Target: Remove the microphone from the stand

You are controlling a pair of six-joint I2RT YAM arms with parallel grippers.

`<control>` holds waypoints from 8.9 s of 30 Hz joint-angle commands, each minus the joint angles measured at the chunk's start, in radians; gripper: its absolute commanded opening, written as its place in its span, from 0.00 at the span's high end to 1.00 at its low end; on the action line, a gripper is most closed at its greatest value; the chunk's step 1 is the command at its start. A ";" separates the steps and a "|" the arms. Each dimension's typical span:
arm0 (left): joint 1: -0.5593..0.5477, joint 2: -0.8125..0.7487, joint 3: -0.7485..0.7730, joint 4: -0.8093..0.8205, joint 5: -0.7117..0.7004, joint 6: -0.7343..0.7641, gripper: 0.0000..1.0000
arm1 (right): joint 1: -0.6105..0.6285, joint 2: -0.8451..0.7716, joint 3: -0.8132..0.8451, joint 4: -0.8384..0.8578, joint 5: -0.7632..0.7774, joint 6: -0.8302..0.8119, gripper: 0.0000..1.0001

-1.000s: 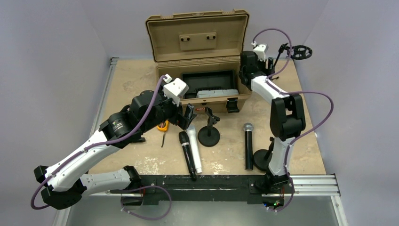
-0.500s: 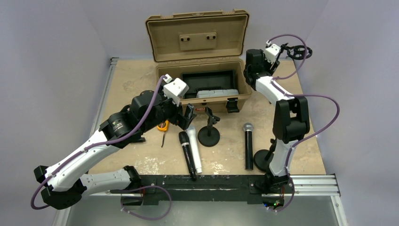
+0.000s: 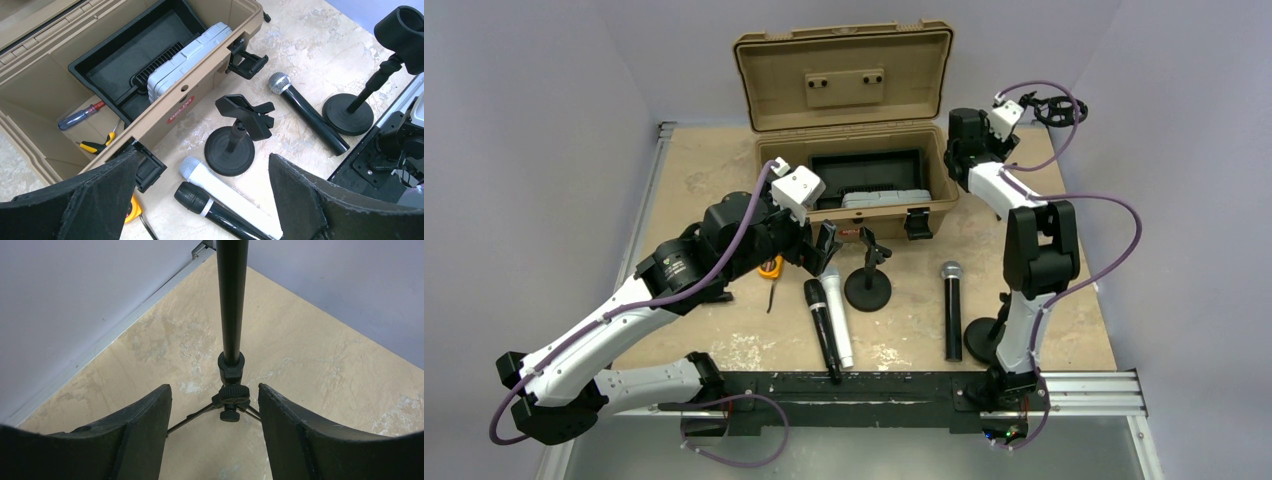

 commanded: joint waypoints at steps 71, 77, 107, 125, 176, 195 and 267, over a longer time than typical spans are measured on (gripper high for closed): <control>0.001 0.010 0.034 0.020 0.030 -0.016 0.02 | 0.014 0.092 0.010 -0.029 0.122 -0.704 1.00; 0.001 0.021 0.034 0.019 0.034 -0.018 0.02 | 0.054 0.124 0.037 -0.012 0.144 -0.819 1.00; 0.001 0.020 0.040 0.012 0.033 -0.018 0.02 | 0.019 -0.084 -0.049 0.100 -0.020 -0.119 0.37; 0.001 0.019 0.040 0.012 0.035 -0.018 0.02 | -0.009 -0.018 -0.014 0.063 -0.025 -0.106 0.47; 0.001 0.043 0.040 0.012 0.047 -0.022 0.02 | 0.045 0.107 0.025 0.049 0.110 -0.802 0.96; 0.001 0.043 0.045 0.008 0.048 -0.022 0.02 | 0.034 -0.269 -0.027 0.119 -0.196 -0.438 0.46; 0.001 0.041 0.045 0.007 0.047 -0.023 0.02 | -0.107 -0.333 0.068 0.013 -0.495 -0.401 0.79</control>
